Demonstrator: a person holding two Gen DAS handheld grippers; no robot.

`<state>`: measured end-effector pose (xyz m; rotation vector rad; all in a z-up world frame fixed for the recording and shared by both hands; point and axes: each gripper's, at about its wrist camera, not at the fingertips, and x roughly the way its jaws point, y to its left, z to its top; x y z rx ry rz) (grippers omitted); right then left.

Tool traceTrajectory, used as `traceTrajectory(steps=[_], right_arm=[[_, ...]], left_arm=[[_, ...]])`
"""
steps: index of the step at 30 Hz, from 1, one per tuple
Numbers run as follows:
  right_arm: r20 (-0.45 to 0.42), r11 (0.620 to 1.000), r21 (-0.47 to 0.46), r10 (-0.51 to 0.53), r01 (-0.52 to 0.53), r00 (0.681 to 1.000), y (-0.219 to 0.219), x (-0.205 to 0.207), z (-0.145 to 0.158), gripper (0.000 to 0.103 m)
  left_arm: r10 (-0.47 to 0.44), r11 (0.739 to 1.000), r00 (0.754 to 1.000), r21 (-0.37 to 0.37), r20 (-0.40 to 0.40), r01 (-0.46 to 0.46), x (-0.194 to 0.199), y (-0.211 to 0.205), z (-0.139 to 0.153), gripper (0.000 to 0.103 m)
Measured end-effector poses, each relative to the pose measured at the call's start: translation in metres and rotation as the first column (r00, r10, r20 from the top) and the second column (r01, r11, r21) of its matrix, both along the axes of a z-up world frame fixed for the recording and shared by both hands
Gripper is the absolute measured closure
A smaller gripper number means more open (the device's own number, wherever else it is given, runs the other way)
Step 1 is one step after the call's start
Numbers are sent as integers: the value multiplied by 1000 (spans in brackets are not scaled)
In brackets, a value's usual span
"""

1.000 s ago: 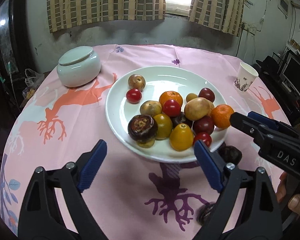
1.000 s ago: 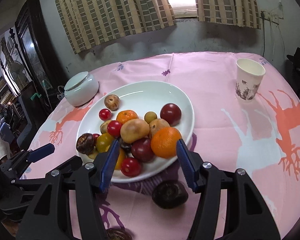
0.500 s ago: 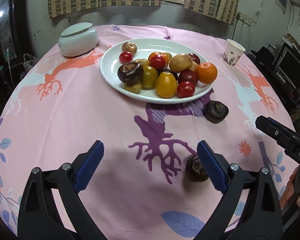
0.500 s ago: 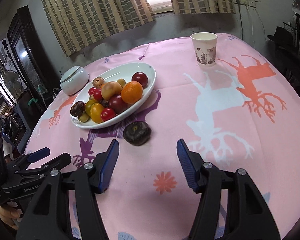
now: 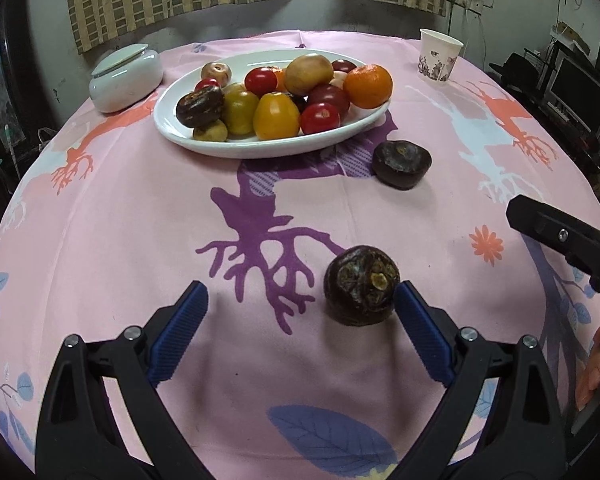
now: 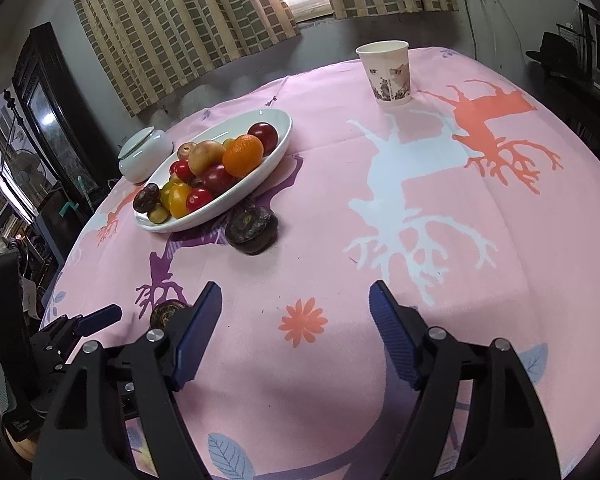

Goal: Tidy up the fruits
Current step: 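Move the left gripper to another dark brown fruit and grasp it, then grasp a dark brown round fruit with the right gripper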

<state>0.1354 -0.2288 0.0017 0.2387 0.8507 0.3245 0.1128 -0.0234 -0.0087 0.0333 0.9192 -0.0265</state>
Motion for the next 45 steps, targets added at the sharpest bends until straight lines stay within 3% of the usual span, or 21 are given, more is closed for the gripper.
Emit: traceTrajectory(steps=[6,8,11,15,22,25,30,33,36,45], right_arm=[[11,999,-29,27,-27,1000,8,-4,1,26],[20,998,-47,35,-34,999,11,-5,2,26],[24,998,-55,41,-39,999,13,-6,2,26],[15,997,-64,41,-40,999,14,-5,-2,26],[5,995,-88,38,-37,999,16,-3,-8,26],[-8,993,-111,33,-33,999,18,-1,-15,26],[-36,992,-126,27,-31,999,25,4,-23,26],[-75,995,-89,26,-33,997,29,15,-24,15],[-63,986,-163,33,-42,997,45,30,-20,15],[-62,966,-255,22,-37,998,82,73,-26,15]], left_arm=[[-33,999,999,42,-2,34,1,-12,-8,8],[-46,998,999,50,-1,46,2,-16,-11,19],[-110,994,994,-12,9,110,0,-17,-10,58],[-105,994,994,19,17,105,-4,-17,-8,59],[-65,998,998,-12,10,65,-15,10,-4,59],[-41,997,999,-61,8,42,-16,22,-7,60],[-62,995,998,-79,10,63,-14,27,-9,59],[-75,992,997,-101,12,75,-13,31,-6,59],[-66,990,998,-122,9,66,-12,35,-5,59],[-66,989,998,-136,2,65,-11,36,-6,59]])
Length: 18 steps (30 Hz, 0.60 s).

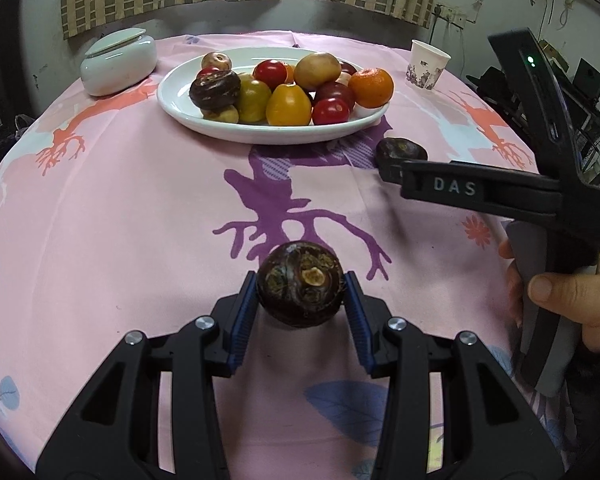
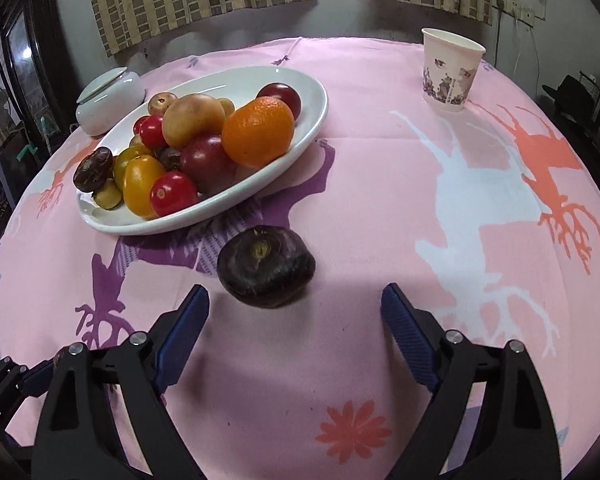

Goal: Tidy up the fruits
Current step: 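Grasp a dark brown round fruit with the right gripper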

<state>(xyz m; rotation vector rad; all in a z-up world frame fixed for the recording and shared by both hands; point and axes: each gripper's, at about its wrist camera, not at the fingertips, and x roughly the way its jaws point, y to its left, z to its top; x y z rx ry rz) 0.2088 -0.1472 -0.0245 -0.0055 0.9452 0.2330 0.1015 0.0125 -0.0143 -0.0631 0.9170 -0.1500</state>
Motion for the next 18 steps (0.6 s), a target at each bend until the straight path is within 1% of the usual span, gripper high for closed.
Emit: traceTrajectory(steps=[1,2,3,5,6,9,13,18], right_arm=[[9,1000,1,-3,3,1000,2,2,0,15],[13,1000,1,-1,1,1000,4,4,0,18],[14,1000,-5,4,-4,1000,7,5,0,29],[11,1000,-8,15,-15,1000,11,7,-1,44],[18,1000,-8,26,-26,999,14,6,0,53],[19,999,-25,42,-42,999,19,-1,2,53],[31,998,20,64,-64,997,12,-16,10,53],[58,994,73,72,-77,996,-6,-43,26,53]], left_arm=[[-1,1000,1000,0,-1,1,0,0,0,59],[-2,1000,1000,0,-3,2,0,-1,-1,59],[-2,1000,1000,0,-5,2,0,-1,-1,59],[-3,1000,1000,1,-9,3,0,-1,-2,59],[-3,1000,1000,0,-9,3,0,0,-2,59],[-2,1000,1000,-3,-7,2,0,0,-1,59],[-2,1000,1000,2,-7,2,0,-1,-2,59],[-1,1000,1000,5,-7,1,-1,-1,-2,59]])
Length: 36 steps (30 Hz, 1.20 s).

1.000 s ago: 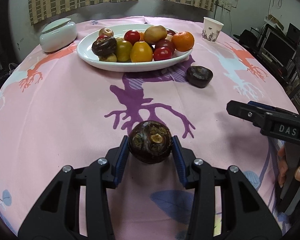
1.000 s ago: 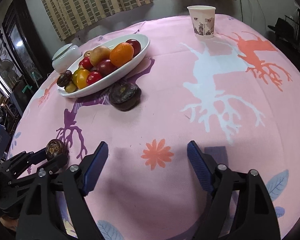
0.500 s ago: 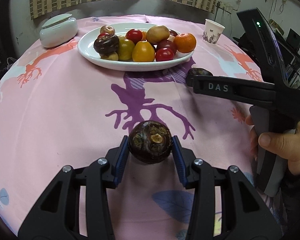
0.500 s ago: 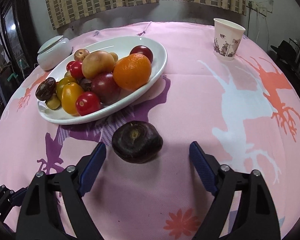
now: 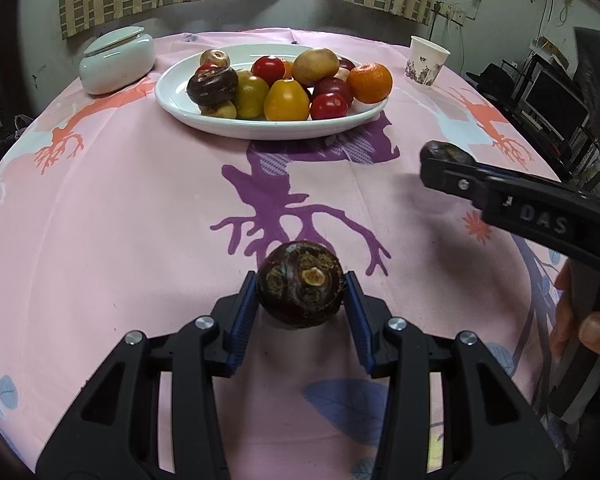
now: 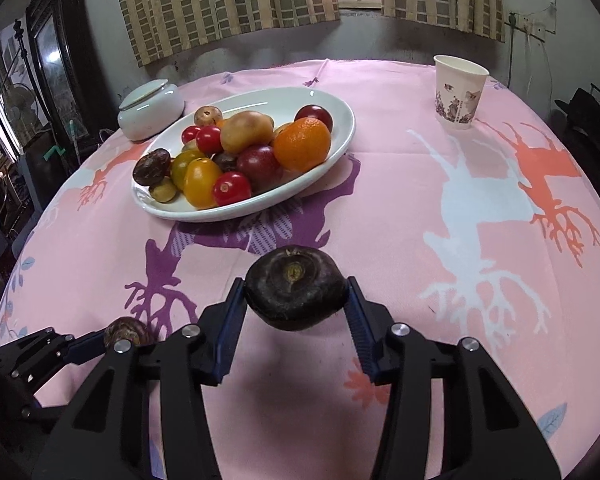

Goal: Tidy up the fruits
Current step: 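Grasp a dark brown round fruit with the right gripper, then carry both dark brown fruits over the white plate and open both grippers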

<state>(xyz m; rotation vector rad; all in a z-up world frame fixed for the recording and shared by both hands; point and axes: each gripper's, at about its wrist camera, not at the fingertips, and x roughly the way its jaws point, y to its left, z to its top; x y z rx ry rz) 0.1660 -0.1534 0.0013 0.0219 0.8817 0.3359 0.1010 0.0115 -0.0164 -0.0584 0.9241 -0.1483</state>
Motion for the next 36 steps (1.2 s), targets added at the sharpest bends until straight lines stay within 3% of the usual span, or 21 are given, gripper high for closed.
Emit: traceTrajectory(steps=[7,12,16,24,36], right_arm=[[40,994,94,-54,50,998,-34,-28,11,53],[47,992,121,-46,40,998,-41,-32,17,53],[55,988,151,-33,25,998,-44,-35,23,53],[56,989,148,-18,9,998,-39,-38,24,53],[64,992,121,6,-14,998,-26,-35,31,53]], left_arm=[[3,1000,1000,15,7,-3,-2,-2,0,59],[15,998,999,53,31,-17,-5,-4,6,59],[31,999,999,36,24,-31,-5,-3,13,59],[42,995,998,83,56,-47,-1,1,36,59],[43,996,992,76,116,-52,16,16,64,59]])
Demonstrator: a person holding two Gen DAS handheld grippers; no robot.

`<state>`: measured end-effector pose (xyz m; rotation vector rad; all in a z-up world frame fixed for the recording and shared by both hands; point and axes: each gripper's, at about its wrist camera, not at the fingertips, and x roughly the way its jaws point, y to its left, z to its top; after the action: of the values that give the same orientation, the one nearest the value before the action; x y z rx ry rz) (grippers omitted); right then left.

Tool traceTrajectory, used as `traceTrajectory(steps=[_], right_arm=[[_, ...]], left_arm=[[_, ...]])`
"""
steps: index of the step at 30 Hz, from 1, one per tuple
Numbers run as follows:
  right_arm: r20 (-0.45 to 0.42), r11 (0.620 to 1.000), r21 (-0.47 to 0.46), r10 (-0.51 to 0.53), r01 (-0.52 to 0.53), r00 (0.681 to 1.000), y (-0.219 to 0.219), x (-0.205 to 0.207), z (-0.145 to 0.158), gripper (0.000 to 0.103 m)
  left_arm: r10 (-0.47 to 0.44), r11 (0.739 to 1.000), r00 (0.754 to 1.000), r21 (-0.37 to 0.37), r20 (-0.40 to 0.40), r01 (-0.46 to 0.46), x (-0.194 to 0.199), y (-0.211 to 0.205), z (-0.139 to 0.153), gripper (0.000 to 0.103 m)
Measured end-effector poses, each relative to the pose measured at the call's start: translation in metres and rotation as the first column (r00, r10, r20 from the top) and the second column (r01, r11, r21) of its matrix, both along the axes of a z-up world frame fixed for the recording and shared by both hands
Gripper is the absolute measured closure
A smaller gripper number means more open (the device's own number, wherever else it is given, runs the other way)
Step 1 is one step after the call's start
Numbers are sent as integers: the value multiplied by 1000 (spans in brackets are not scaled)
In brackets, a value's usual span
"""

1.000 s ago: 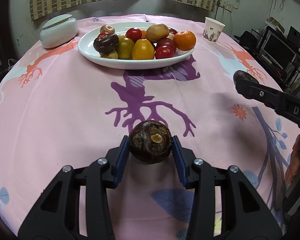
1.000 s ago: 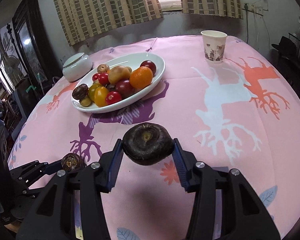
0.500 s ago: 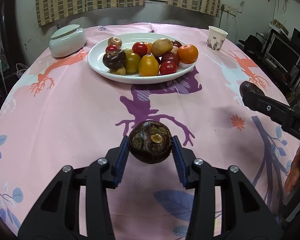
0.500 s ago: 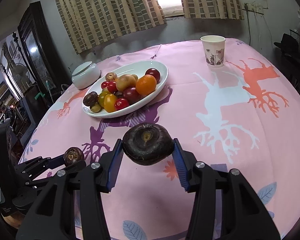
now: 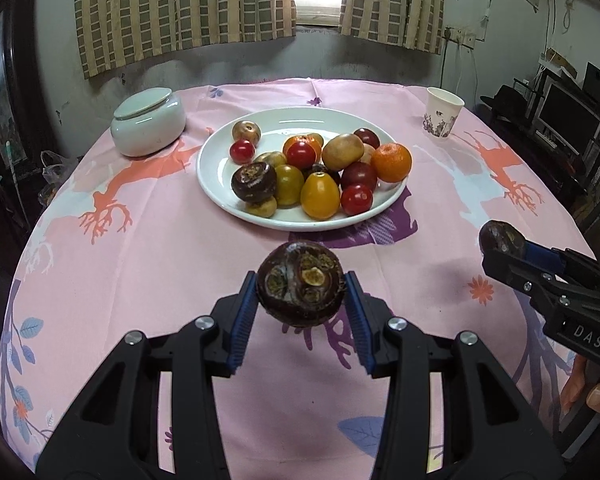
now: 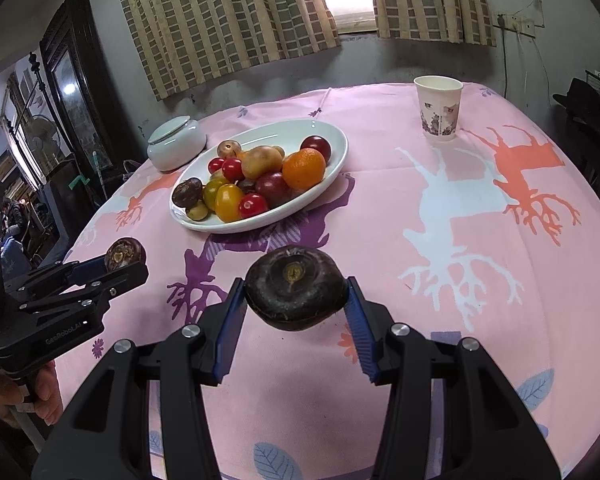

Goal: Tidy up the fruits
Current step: 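Carry both dark brown fruits over the white plate and open both grippers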

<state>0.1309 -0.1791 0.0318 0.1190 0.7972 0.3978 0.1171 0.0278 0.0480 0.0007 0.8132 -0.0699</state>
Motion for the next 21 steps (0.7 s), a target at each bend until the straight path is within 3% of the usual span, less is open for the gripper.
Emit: traceTrajectory(steps=[15,21], right_arm=[[60,998,-54,41,-37,997,26,32,25,53],[100,995,-87,62,-54,993,43,54,33,53]], left_arm=[[40,998,999,-49,24,-39,46,16,18,59],[68,997,996,-28,50,-67,72,20,24,59]])
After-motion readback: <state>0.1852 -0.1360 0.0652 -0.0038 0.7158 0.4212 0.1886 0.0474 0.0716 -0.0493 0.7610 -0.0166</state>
